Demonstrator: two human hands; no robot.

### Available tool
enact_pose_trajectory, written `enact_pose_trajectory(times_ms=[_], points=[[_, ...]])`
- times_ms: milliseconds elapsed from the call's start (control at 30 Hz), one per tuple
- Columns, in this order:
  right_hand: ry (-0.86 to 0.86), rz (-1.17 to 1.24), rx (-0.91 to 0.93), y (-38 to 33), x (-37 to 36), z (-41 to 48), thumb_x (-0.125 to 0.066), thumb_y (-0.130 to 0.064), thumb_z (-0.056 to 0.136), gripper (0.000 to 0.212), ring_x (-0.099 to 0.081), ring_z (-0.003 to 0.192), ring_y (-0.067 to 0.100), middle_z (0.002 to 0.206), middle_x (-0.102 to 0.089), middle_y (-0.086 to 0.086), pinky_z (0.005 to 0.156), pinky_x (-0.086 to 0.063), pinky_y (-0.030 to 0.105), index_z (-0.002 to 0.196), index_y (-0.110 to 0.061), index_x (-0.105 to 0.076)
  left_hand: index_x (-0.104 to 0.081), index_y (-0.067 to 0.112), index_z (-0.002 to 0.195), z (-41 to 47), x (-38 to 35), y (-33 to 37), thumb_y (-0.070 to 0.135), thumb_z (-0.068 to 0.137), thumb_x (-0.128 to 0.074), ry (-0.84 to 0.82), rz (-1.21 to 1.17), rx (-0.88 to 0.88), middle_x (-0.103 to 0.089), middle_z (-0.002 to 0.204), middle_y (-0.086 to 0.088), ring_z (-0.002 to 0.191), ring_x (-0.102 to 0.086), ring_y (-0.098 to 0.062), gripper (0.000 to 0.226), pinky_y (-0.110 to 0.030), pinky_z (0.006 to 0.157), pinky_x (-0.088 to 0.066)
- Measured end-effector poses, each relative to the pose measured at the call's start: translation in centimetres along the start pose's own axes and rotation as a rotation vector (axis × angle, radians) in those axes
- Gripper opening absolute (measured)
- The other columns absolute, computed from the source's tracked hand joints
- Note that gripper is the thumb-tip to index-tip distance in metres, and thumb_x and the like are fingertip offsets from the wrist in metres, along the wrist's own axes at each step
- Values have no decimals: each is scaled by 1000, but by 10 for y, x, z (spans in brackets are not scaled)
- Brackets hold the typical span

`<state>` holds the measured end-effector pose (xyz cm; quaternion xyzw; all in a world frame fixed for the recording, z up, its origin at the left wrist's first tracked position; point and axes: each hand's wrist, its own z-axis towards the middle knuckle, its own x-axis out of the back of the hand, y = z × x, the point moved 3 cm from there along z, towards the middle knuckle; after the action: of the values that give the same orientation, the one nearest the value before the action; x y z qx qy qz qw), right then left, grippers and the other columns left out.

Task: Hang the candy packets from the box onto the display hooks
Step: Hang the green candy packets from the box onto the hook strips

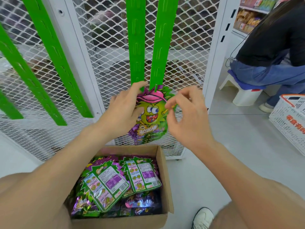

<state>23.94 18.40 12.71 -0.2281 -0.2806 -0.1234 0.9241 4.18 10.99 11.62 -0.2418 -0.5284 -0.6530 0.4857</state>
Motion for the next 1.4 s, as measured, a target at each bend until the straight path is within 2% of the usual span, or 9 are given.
enact_pose_trajectory(times_ms=[167, 300, 400, 567, 733, 867, 1133, 1233, 1400], points=[[-771, -13, -103, -10, -54, -46, -59, -9, 85, 22, -66, 81, 17, 84, -67, -8, 79, -58, 41, 92, -24, -75, -56, 14, 123, -36, -9, -11, 1, 87, -65, 313, 201, -131, -55, 123, -6, 113, -51, -32, 40, -46, 96, -43], [-1215, -213, -100, -4, -103, -104, -57, -9, 90, 14, -68, 81, 32, 79, -60, 5, 75, -60, 40, 84, -19, -65, -52, 26, 109, -78, -76, -41, 9, 93, -59, -469, 271, 63, -61, 113, -1, 100, -63, -29, 24, -48, 82, -55], [-1369, -313, -151, -2, -124, -141, -65, -14, 96, 12, -61, 79, 24, 87, -46, 4, 57, -45, 32, 99, -14, -53, -45, 16, 142, -133, -126, -82, 41, 99, -65, -952, 476, 236, -52, 138, -14, 123, -58, -42, 54, -56, 99, -53], [-1496, -416, -49, 5, -165, -209, -81, -28, 87, 110, -36, 146, 49, 159, -28, 31, 108, -50, 52, 165, -10, -5, -7, 22, 168, -195, -164, -115, 75, 91, -61, -1120, 363, 383, -3, 176, -14, 150, -32, -52, 107, -60, 117, -39], [-1418, -485, 198, -4, -171, -205, -66, 9, 88, 100, -67, 83, 36, 109, -70, 18, 49, -39, 39, 165, -1, -2, -6, 26, 169, -207, -167, -121, 41, 102, -66, -1069, 321, 326, 6, 178, -7, 155, -20, -53, 92, -62, 121, -33], [-1395, -429, 207, -11, -158, -176, -62, 1, 94, 64, -68, 97, 37, 111, -67, 15, 65, -42, 40, 152, -12, -40, -22, 26, 167, -203, -155, -133, 35, 98, -68, -979, 181, 336, -15, 174, -5, 156, -28, -39, 83, -53, 122, -37], [-712, 31, -464, -3, -87, -101, -58, -12, 85, 9, -58, 59, 17, 61, -56, -8, 56, -48, 31, 79, -19, -58, -63, 13, 130, -176, -120, -119, 54, 109, -46, -552, -358, 740, -64, 137, -10, 108, -65, -22, 49, -38, 100, -54], [-540, 577, -956, -12, -60, -100, -62, 0, 94, 16, -56, 46, 4, 61, -65, -12, 49, -47, 21, 89, -12, -71, -63, 13, 124, -160, -116, -106, 57, 99, -66, -210, -972, 1086, -70, 124, -10, 102, -71, -29, 50, -45, 91, -60], [-621, 945, -1343, -14, -44, -119, -64, 12, 90, 16, -74, 68, 22, 85, -78, 16, 66, -64, 36, 94, -3, -70, -63, 6, 122, -134, -79, -81, 23, 79, -89, 152, -1343, 983, -68, 106, -24, 80, -71, -31, 53, -39, 62, -59]])
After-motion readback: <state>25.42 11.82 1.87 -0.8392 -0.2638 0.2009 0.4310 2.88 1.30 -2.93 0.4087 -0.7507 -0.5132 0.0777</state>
